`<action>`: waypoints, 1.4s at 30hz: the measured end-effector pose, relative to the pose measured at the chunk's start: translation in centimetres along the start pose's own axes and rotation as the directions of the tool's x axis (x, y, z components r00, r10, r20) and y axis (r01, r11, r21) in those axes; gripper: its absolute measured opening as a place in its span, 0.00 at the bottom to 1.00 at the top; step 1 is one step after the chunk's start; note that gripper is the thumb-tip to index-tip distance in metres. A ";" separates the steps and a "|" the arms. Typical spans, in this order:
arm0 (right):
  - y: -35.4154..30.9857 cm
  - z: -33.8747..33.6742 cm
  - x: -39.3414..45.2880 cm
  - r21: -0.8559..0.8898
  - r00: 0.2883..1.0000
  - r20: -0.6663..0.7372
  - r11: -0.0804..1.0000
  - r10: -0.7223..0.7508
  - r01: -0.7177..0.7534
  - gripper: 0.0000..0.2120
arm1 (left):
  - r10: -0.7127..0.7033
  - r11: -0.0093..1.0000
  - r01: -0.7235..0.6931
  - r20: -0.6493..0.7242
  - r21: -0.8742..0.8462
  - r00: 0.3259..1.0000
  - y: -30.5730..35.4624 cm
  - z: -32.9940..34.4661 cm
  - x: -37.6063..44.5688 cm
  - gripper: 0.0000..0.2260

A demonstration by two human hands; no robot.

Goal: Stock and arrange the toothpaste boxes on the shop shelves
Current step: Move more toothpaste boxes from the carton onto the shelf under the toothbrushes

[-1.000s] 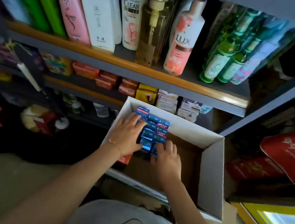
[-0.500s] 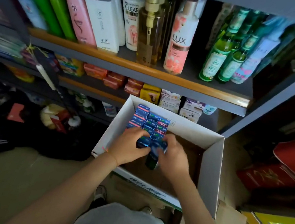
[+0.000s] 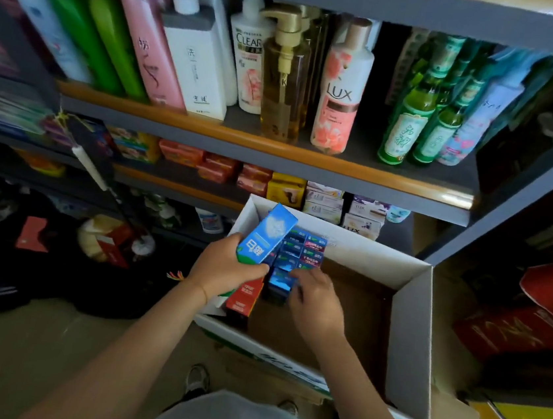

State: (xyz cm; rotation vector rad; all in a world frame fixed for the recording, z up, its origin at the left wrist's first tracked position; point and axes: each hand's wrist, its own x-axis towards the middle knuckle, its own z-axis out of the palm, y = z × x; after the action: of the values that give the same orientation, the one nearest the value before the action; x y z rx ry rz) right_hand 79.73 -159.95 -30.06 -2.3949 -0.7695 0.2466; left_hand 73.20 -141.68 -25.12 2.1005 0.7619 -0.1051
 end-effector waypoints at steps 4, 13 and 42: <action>-0.9 2.5 -0.7 -0.286 0.988 0.155 0.957 -0.003 0.048 0.21 | -0.036 0.998 0.036 -0.002 -0.048 0.999 -1.2 -0.5 0.0 0.14; -0.8 3.4 -1.2 -0.382 0.973 0.212 0.924 0.085 0.003 0.22 | -0.019 0.989 0.030 0.076 -0.146 0.997 -1.8 -0.6 -0.3 0.12; -7.6 -9.5 1.2 0.835 0.746 0.548 -0.207 0.378 -0.509 0.25 | 0.170 0.285 0.429 0.485 -0.857 0.858 3.7 -0.6 -4.0 0.28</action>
State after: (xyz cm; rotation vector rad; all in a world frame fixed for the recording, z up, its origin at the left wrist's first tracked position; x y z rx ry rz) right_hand 80.45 -159.02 -17.91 -0.9906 0.4059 0.8872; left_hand 71.88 -144.73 -20.73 0.7166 0.4528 -0.2099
